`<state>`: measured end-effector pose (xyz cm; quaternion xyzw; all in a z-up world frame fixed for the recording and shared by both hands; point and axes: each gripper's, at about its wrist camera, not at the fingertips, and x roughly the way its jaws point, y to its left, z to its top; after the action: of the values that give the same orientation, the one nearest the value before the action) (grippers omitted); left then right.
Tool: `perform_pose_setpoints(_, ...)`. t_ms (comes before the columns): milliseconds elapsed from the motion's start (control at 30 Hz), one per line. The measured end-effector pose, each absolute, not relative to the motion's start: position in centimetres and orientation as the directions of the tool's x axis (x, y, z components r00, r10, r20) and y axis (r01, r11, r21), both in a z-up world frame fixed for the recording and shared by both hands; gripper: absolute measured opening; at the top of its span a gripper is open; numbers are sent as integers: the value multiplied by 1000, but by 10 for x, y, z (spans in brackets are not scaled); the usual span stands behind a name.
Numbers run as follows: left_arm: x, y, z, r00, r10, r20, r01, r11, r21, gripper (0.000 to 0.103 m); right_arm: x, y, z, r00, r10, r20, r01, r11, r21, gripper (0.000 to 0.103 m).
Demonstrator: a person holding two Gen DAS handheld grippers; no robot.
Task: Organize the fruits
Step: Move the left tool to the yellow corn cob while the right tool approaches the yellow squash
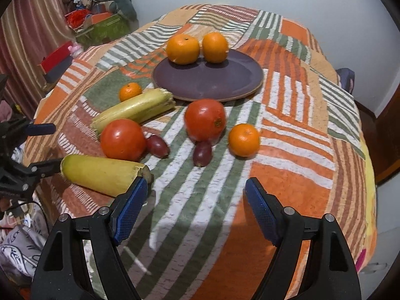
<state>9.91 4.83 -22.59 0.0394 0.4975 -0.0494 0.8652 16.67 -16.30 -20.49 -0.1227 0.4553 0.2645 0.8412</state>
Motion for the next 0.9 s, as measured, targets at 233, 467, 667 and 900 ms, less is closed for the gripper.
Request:
perform_pose_setpoints(233,106,18,-220,498,-120,-859,210,978,-15,86,183,-183,-209,480,272,-834,-499,867,-4,78)
perform_pose_setpoints(467,112,-19,-218,497,-157,-854,289,957,-8,86,195,-203,-208,513,196,-836,-432,900,-54,78)
perform_pose_setpoints(667,123,-34,-219,488,-199,-850,321,946,-38,86,189,-221,-193,510,244,-825,-415,910,12,78)
perform_pose_setpoints(900,123,-26,-212,514,-212,-831,309,950,-51,87,177,-194,-186,485,309,-818,-486,873,42,80)
